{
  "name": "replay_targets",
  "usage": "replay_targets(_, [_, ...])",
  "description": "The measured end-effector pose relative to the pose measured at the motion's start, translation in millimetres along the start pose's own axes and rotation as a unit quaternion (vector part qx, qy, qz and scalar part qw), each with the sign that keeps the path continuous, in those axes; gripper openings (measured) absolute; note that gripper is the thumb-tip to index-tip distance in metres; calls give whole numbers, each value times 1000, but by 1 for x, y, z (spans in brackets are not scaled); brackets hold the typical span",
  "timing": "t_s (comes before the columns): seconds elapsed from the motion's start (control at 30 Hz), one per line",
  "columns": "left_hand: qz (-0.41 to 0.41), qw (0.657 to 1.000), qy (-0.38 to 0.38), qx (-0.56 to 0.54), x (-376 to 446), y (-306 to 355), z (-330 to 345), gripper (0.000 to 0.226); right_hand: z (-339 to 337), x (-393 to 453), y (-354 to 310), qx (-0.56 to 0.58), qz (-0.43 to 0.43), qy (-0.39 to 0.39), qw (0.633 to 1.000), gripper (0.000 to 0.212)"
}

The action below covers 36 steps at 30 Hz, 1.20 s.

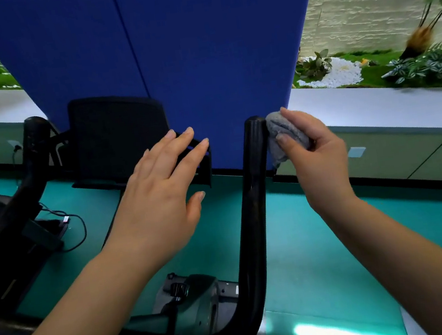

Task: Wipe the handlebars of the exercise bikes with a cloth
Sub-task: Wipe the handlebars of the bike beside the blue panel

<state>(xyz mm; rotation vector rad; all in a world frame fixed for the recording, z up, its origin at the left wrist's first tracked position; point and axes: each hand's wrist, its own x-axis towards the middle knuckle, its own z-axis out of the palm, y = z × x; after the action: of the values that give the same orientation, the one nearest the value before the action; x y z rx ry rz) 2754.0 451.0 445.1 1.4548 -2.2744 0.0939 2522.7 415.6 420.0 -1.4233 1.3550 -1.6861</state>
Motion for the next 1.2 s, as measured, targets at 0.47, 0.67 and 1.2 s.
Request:
replay_targets(0.47, [21, 1000, -17, 1, -1, -7, -2, 76, 16, -17, -30, -295, -269, -161, 903, 21])
replay_targets(0.67, [35, 999, -40, 8, -5, -11, -1, 78, 10, -59, -20, -314, -262, -248, 878, 17])
replay_targets(1.2, [5, 998, -66, 1, -21, -22, -6, 77, 22, -76, -52, -385, -154, -330, 848, 21])
